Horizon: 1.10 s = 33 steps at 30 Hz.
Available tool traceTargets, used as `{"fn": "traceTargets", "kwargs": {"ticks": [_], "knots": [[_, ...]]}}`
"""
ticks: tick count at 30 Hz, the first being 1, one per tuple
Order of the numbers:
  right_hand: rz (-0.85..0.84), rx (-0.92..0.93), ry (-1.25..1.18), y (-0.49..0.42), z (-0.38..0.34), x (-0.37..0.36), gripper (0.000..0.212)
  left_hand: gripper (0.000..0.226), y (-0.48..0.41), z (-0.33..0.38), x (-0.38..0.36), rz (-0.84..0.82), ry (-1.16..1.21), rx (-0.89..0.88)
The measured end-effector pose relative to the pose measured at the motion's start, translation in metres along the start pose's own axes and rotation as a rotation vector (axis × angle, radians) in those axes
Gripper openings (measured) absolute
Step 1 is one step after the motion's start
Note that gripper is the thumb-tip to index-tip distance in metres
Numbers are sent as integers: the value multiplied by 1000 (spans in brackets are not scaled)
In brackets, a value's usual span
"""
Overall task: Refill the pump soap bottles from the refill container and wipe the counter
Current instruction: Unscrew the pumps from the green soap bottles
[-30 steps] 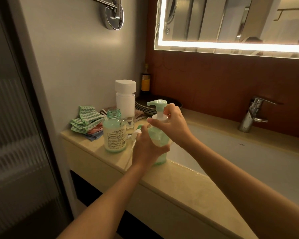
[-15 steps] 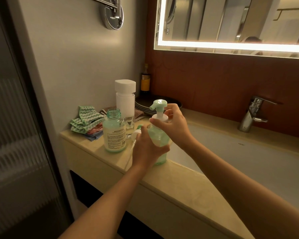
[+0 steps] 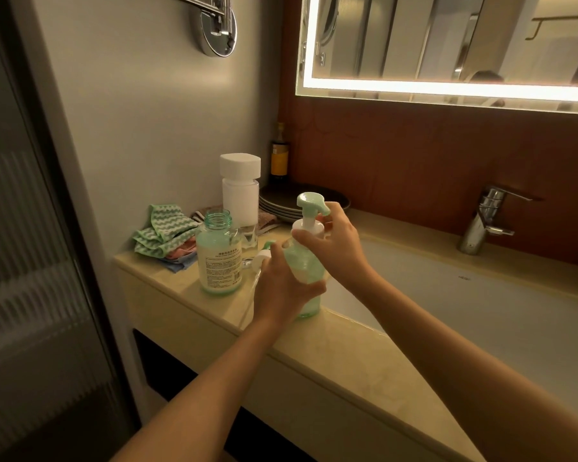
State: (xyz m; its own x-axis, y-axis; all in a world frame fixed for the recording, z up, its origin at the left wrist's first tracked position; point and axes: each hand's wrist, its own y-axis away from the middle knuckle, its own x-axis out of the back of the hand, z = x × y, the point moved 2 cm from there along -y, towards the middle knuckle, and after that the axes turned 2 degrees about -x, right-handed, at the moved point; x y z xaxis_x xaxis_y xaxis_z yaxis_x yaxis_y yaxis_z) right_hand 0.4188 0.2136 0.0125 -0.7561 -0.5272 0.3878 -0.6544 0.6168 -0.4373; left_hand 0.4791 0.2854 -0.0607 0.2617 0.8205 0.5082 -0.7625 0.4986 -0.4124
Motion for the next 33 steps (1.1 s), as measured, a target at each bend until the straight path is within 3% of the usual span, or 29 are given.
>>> {"fn": "traceTargets", "kwargs": {"ticks": [5,9,12,15,19,25,30,33], "knots": [[-87,-82,-190,4,-1,-2,43,82,1,1,1,5,-3,-6],[17,-98,-23,2,2,-2,58,85,1,1,1,4,-16,0],[96,-52,36,2,1,0,46,86,2,1,1,0,-13,8],[58,-60,-4,3,-1,1,37,84,2,1,1,3,-12,7],[4,-81,-121,5,-4,1,45,83,3,1,2,12,-8,-9],[93,-19,104,6,2,-2,44,91,2,-1,1,5,-20,-16],[13,-3,-12,9,1,-2,38,83,3,0,2,5,-5,-27],[1,-9,-55,9,1,-1,45,84,3,0,2,12,-1,-30]]}}
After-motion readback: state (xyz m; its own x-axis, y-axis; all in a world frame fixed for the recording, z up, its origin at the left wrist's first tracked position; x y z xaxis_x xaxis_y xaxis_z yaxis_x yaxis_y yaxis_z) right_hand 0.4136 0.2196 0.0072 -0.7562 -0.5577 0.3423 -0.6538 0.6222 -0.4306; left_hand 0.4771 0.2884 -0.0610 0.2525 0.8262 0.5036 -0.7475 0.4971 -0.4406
